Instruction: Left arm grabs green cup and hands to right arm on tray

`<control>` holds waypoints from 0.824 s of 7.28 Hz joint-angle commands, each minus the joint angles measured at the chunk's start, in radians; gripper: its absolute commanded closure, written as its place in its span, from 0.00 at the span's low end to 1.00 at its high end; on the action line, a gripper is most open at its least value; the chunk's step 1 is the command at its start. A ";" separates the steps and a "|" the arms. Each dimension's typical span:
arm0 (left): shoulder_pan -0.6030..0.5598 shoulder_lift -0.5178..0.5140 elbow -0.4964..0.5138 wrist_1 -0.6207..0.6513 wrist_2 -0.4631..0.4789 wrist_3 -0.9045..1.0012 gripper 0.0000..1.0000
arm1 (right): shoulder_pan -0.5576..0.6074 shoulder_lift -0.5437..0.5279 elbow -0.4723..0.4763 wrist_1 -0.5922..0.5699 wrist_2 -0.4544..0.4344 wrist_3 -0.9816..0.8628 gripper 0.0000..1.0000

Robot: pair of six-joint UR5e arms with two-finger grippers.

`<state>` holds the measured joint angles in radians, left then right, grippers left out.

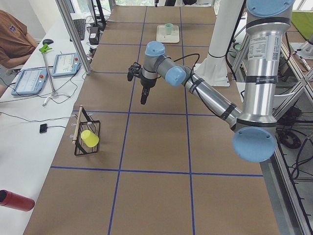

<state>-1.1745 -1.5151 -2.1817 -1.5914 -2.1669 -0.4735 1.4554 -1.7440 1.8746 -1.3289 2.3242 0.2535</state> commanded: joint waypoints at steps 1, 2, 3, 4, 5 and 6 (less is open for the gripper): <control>-0.152 0.105 0.096 0.007 -0.057 0.327 0.00 | 0.020 0.018 0.003 -0.027 -0.005 -0.034 0.00; -0.218 0.107 0.181 0.005 -0.150 0.393 0.00 | 0.020 0.020 0.001 -0.029 -0.005 -0.040 0.00; -0.270 0.105 0.232 0.005 -0.212 0.444 0.00 | 0.025 0.020 0.001 -0.030 -0.005 -0.040 0.00; -0.283 0.105 0.273 0.005 -0.211 0.481 0.00 | 0.023 0.020 0.001 -0.030 -0.005 -0.040 0.00; -0.295 0.104 0.307 0.002 -0.212 0.484 0.00 | 0.023 0.020 0.003 -0.029 -0.005 -0.042 0.00; -0.324 0.108 0.310 0.004 -0.215 0.484 0.00 | 0.017 0.020 0.001 -0.030 -0.006 -0.042 0.00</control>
<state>-1.4660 -1.4098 -1.8954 -1.5876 -2.3750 0.0005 1.4773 -1.7243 1.8765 -1.3583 2.3190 0.2125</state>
